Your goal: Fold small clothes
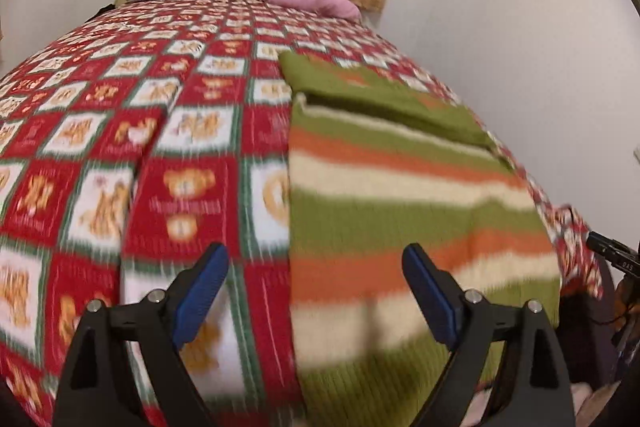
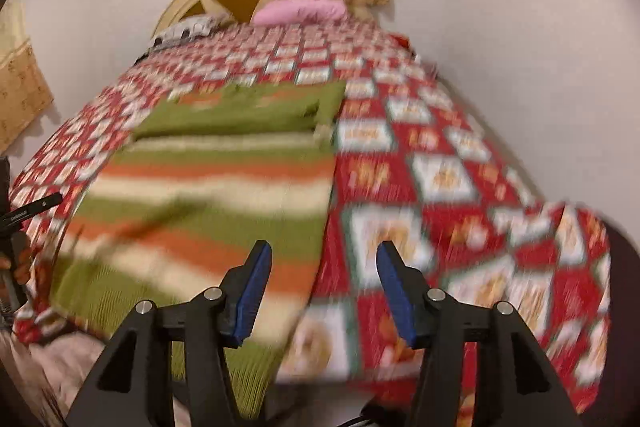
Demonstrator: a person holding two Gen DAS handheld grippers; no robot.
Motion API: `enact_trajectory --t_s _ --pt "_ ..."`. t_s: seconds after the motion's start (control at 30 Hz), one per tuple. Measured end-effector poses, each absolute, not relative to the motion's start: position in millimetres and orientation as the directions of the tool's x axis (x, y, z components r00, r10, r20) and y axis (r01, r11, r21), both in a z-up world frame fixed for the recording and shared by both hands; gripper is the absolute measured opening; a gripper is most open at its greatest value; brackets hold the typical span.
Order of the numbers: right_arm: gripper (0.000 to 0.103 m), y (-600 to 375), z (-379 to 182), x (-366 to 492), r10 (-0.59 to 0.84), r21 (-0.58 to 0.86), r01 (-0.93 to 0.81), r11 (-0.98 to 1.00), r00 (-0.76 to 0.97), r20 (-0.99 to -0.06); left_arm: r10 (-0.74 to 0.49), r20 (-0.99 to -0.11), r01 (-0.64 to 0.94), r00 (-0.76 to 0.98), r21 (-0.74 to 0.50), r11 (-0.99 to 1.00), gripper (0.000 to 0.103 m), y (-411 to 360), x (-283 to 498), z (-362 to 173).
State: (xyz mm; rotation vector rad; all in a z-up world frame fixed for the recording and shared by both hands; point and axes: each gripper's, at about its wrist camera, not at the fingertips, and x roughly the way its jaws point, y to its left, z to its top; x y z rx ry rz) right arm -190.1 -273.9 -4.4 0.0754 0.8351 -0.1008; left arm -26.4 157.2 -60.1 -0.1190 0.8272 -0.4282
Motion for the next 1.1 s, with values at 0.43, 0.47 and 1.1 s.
enact_trajectory --t_s 0.43,0.47,1.1 --pt "0.056 -222 -78 -211 0.063 0.101 0.041 0.994 0.54 -0.84 -0.455 -0.717 0.313 0.528 -0.333 0.889 0.09 148 -86 -90" --pt "0.056 -218 -81 -211 0.069 0.103 0.035 0.994 0.528 -0.847 -0.446 -0.714 0.321 0.54 -0.315 0.893 0.09 147 -91 -90" --pt "0.008 -237 -69 -215 0.188 0.251 0.053 0.967 0.52 -0.833 -0.514 -0.696 0.301 0.502 -0.417 0.858 0.011 156 -93 -86"
